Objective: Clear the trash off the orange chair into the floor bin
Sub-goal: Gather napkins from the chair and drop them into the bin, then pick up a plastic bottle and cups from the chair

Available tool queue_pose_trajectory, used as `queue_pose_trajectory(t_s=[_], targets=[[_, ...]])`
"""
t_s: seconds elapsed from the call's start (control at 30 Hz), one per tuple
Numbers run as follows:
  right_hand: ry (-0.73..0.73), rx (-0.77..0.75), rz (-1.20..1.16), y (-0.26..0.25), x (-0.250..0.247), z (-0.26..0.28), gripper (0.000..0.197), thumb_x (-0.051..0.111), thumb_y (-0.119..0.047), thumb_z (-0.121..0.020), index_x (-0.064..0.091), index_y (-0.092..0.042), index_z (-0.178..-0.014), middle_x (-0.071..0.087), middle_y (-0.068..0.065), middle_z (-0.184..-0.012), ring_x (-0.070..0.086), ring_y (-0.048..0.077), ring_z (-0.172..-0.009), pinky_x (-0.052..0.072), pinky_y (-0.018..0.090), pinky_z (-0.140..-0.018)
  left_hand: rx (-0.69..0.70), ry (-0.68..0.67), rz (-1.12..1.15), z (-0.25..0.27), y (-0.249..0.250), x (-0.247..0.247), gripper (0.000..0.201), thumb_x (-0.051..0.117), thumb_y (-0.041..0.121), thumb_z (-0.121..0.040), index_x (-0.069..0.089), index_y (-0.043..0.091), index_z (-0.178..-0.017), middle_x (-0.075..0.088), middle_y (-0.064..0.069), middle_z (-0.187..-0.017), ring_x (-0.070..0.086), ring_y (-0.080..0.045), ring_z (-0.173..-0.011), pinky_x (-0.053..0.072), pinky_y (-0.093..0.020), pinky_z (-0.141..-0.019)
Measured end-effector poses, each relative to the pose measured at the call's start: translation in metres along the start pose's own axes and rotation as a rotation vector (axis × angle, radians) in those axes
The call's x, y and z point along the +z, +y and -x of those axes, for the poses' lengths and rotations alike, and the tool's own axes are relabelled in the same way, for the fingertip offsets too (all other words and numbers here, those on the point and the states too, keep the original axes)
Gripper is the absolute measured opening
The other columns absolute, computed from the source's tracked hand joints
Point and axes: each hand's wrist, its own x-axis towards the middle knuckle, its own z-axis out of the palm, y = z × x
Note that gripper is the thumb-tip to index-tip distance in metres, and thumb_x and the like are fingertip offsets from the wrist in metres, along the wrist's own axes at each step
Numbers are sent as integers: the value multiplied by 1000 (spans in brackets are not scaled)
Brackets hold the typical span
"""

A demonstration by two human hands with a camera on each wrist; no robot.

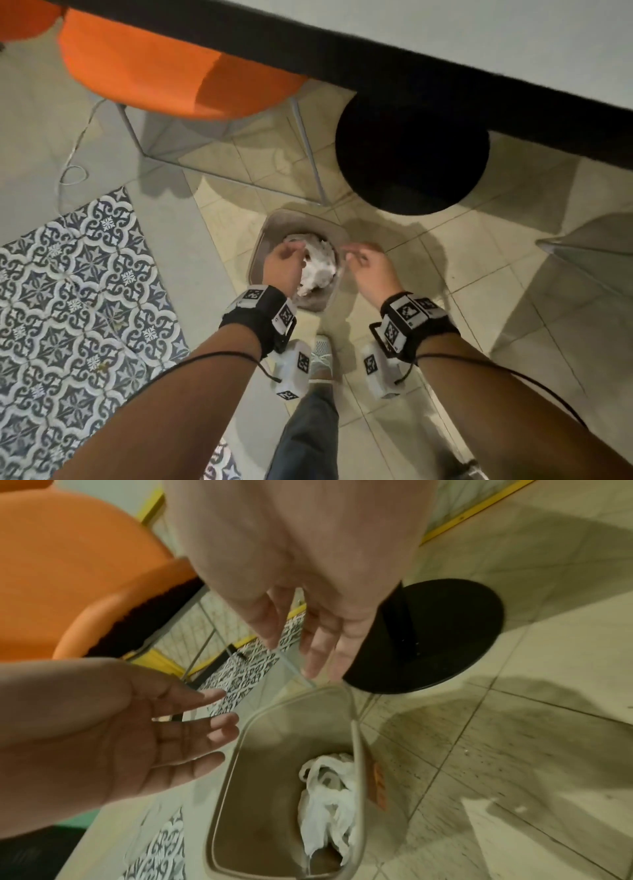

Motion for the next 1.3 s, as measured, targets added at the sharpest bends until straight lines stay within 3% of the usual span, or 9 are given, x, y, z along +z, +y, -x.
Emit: queue_pose_trajectory(t_s=[0.13, 0.33, 0.43, 0.57, 0.63, 0.7, 0.8, 0.93, 1.3], targets=[[224, -28, -108, 21, -63, 50, 25, 47, -16, -98, 63, -6, -114, 66, 13, -108, 62, 24, -99, 47, 31, -83, 80, -122, -21, 62, 21, 61, 27, 45, 0, -90, 58, 18, -75, 59, -2, -71, 53, -15, -62, 40, -24, -55], [638, -267, -329, 101, -192, 157, 27, 50, 1, -92, 65, -21, -94, 67, -5, -97, 62, 8, -92, 51, 21, -85, 208, -402, -126, 206, 18, 196, 28, 43, 3, -95, 56, 21, -78, 59, 2, -73, 55, -10, -65, 44, -24, -62], [821, -227, -289, 160, -260, 225, 30, 51, 2, -90, 65, -25, -91, 67, -5, -89, 60, -3, -80, 49, 15, -76, 237, -582, -219, 282, -5, 266, 26, 44, 2, -93, 58, 20, -81, 59, 1, -74, 55, -13, -69, 42, -24, -63], [1015, -85, -47, 251, -333, 318, 20, 53, -14, -87, 71, -13, -94, 71, 9, -88, 65, 22, -78, 50, 32, -72, 337, -764, -374, 376, -45, 344, 17, 60, 7, -88, 60, 21, -78, 59, 7, -73, 58, 2, -64, 44, -25, -68], [1042, 13, 8, 295, -359, 361, 24, 51, -21, -86, 71, -14, -96, 70, 11, -96, 64, 28, -90, 50, 34, -77, 458, -813, -487, 414, -63, 376, 18, 73, 22, -78, 65, 18, -94, 60, 6, -89, 60, -1, -78, 48, -24, -76], [1038, 153, 70, 336, -374, 399, 34, 50, -33, -84, 69, -13, -103, 66, 13, -104, 59, 31, -100, 45, 34, -83, 636, -753, -712, 439, -81, 403, 67, 76, 48, -66, 53, 23, -124, 51, 5, -114, 50, -10, -103, 43, -17, -91], [984, 377, 69, 387, -379, 439, 55, 63, -48, -80, 58, -15, -123, 56, 16, -119, 51, 34, -112, 42, 38, -93, 741, -569, -932, 460, -94, 429, 104, 66, 72, -51, 28, 31, -139, 31, -9, -141, 32, -34, -129, 36, -48, -105], [949, 458, -19, 415, -365, 449, 76, 73, -54, -69, 46, -16, -129, 51, 13, -116, 52, 34, -106, 46, 39, -82, 846, -398, -1147, 464, -98, 450, 103, 74, 61, -54, 31, 27, -141, 38, -18, -129, 37, -39, -121, 33, -51, -102], [908, 519, 39, 422, -359, 417, 79, 73, -36, -76, 31, -13, -138, 49, 14, -130, 54, 36, -112, 48, 47, -86, 1049, -382, -1323, 455, -101, 463, 85, 80, 50, -59, 51, 7, -126, 38, -29, -140, 41, -46, -124, 38, -55, -101]])
